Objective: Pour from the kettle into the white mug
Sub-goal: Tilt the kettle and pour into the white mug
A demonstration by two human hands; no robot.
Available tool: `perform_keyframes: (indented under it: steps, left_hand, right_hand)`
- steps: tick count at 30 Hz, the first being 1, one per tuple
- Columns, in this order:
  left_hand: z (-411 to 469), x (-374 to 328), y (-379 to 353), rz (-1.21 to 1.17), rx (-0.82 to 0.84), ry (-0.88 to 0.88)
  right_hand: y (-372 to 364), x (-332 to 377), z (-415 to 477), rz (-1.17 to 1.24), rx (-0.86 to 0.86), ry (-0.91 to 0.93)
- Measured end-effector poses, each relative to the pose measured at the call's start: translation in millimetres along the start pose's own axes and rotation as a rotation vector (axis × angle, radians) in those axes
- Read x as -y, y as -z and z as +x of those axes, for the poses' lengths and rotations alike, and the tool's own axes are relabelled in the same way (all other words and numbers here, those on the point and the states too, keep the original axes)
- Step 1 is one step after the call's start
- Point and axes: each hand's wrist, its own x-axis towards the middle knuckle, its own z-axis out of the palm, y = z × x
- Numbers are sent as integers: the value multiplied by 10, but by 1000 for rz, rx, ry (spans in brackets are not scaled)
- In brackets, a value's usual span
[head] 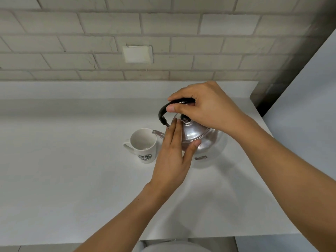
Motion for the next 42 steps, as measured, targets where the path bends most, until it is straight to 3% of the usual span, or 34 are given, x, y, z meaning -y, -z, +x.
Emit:
perform_keyframes:
  steps: [23, 42]
  left_hand:
    - [9, 19, 11, -309, -164, 22]
    - [3, -45, 47, -451, -222, 4]
  right_hand:
    - [-159, 452, 417, -463, 234, 218]
    - [-214, 618, 493, -610, 219, 324]
